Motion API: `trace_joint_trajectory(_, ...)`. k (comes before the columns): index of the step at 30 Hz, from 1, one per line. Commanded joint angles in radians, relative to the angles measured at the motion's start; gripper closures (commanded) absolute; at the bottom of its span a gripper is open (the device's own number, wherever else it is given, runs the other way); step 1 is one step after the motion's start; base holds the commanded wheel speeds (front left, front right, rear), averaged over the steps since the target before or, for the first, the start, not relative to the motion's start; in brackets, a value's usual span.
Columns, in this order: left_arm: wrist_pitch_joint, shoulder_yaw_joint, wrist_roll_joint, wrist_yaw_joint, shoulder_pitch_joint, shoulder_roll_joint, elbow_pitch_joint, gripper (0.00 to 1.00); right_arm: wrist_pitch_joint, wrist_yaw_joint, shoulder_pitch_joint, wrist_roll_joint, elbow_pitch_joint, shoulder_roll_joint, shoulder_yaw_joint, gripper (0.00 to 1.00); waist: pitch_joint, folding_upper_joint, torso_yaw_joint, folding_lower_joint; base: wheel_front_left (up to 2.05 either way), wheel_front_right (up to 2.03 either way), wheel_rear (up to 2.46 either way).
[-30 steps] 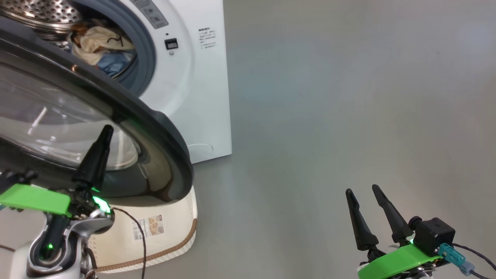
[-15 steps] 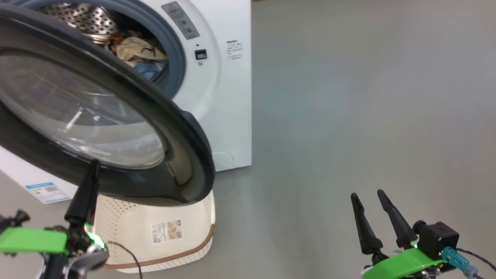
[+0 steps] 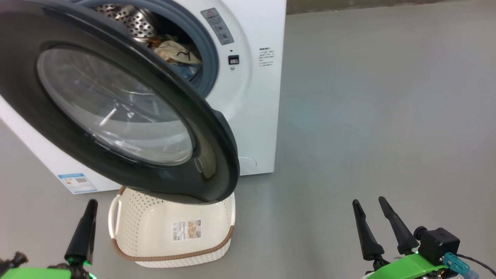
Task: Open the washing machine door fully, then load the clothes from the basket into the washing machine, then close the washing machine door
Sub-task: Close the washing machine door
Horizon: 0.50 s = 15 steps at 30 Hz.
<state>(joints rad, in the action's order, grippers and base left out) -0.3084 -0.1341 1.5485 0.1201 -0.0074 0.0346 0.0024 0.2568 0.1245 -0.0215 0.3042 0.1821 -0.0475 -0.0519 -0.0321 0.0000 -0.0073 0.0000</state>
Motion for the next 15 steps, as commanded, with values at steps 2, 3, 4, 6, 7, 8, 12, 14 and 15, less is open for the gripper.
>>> trace_joint_trajectory(2, 0.017, -0.034, -0.017, 0.011, 0.006, 0.024, -0.042, 0.91, 0.005, 0.006, -0.011, 0.006, -0.023, -0.003, -0.024, 0.00, 0.007, 0.0000, 0.020, 0.0000, 0.00, 0.00, 0.00)
trace_joint_trajectory(3, 0.027, -0.033, -0.024, 0.011, 0.015, 0.024, -0.051, 0.56, 0.005, 0.006, -0.009, 0.008, -0.022, -0.003, -0.023, 0.00, 0.009, 0.0000, 0.025, 0.0000, 0.00, 0.00, 0.00)
trace_joint_trajectory(4, 0.039, -0.033, -0.028, 0.011, 0.024, 0.024, -0.058, 0.00, 0.005, 0.006, -0.008, 0.008, -0.021, -0.003, -0.023, 0.00, 0.010, 0.0000, 0.028, 0.0000, 0.00, 0.00, 0.00)
trace_joint_trajectory(6, 0.058, -0.028, -0.036, 0.011, 0.042, 0.024, -0.063, 0.00, 0.005, 0.006, -0.007, 0.009, -0.021, -0.003, -0.023, 0.00, 0.011, 0.0000, 0.037, 0.0000, 0.00, 0.00, 0.00)
trace_joint_trajectory(7, 0.072, -0.026, -0.045, 0.011, 0.048, 0.025, -0.067, 0.00, 0.005, 0.006, -0.007, 0.009, -0.021, -0.003, -0.022, 0.00, 0.013, 0.0000, 0.042, 0.0000, 0.00, 0.00, 0.00)
trace_joint_trajectory(8, 0.088, -0.023, -0.056, 0.011, 0.052, 0.026, -0.071, 0.00, 0.005, 0.006, -0.005, 0.009, -0.021, -0.003, -0.020, 0.00, 0.015, 0.0000, 0.047, 0.0000, 0.00, 0.00, 0.00)
trace_joint_trajectory(12, 0.156, -0.004, -0.120, 0.011, 0.064, 0.046, -0.088, 0.00, 0.005, 0.006, -0.002, 0.008, -0.019, -0.003, -0.017, 0.00, 0.025, 0.0000, 0.063, 0.0000, 0.00, 0.00, 0.00)
trace_joint_trajectory(14, 0.214, 0.021, -0.178, 0.011, 0.072, 0.073, -0.098, 0.00, 0.005, 0.006, 0.000, 0.007, -0.019, -0.003, -0.017, 0.00, 0.031, 0.0000, 0.071, 0.0000, 0.00, 0.00, 0.00)
trace_joint_trajectory(15, 0.247, 0.039, -0.213, 0.011, 0.078, 0.092, -0.101, 0.00, 0.005, 0.006, -0.001, 0.004, -0.019, -0.003, -0.018, 0.00, 0.033, 0.0000, 0.073, 0.0000, 0.00, 0.00, 0.00)
